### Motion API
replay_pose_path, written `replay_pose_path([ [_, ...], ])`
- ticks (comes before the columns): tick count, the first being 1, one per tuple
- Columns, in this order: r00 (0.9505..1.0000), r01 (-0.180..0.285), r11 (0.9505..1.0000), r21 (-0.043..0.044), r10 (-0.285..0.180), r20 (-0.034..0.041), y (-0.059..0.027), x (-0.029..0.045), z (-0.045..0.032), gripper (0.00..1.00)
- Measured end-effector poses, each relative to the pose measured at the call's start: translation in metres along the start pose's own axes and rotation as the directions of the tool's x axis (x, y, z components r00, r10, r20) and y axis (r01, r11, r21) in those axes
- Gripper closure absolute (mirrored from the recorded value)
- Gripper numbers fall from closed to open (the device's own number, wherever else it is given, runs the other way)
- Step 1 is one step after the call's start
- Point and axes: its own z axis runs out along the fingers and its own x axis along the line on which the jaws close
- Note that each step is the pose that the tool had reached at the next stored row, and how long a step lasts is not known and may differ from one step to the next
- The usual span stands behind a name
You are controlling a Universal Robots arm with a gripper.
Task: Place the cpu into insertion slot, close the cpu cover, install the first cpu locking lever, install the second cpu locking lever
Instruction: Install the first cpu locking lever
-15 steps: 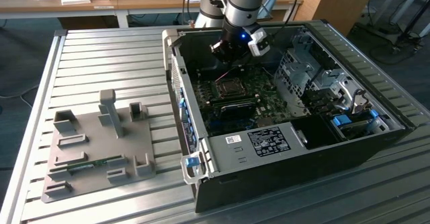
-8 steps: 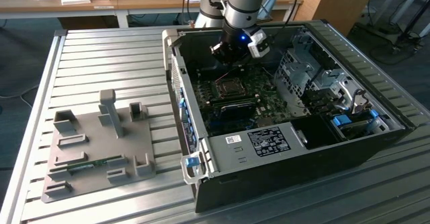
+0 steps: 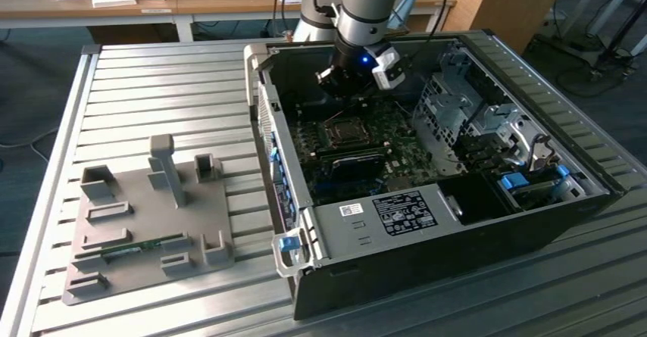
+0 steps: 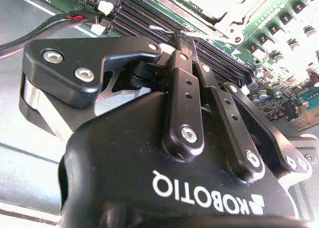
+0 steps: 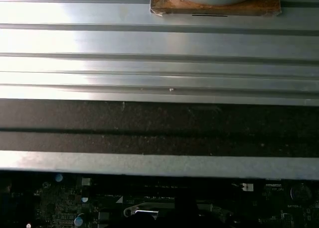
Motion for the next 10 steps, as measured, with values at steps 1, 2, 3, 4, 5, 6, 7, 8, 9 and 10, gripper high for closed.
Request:
replay_pose_path([
  [1, 1.0, 0.0, 1.0, -0.0001, 0.0, 0.0005, -0.0001, 0.0002, 0.0005, 0.89],
  [2, 1.0, 0.0, 1.0, 0.0, 0.0, 0.0009, -0.0002, 0.0003, 0.001, 0.89],
  [3, 1.0, 0.0, 1.0, 0.0, 0.0, 0.0012, -0.0003, 0.0004, 0.0015, 0.89],
  [4, 1.0, 0.0, 1.0, 0.0, 0.0, 0.0017, -0.0003, 0.0005, 0.0021, 0.89],
  [5, 1.0, 0.0, 1.0, 0.0, 0.0, 0.0021, -0.0005, 0.0007, 0.003, 0.89],
  [6, 1.0, 0.0, 1.0, 0.0, 0.0, 0.0025, -0.0007, 0.0008, 0.0039, 0.89],
  [7, 1.0, 0.0, 1.0, 0.0, 0.0, 0.0028, -0.0008, 0.0009, 0.0047, 0.89],
  [8, 1.0, 0.001, 1.0, 0.0, -0.001, 0.003, -0.0009, 0.0011, 0.0053, 0.89],
  [9, 1.0, 0.001, 1.0, 0.0, -0.001, 0.0031, -0.001, 0.0011, 0.0057, 0.89],
  [10, 1.0, 0.001, 1.0, 0.0002, -0.001, 0.0029, -0.001, 0.0011, 0.0057, 0.89],
])
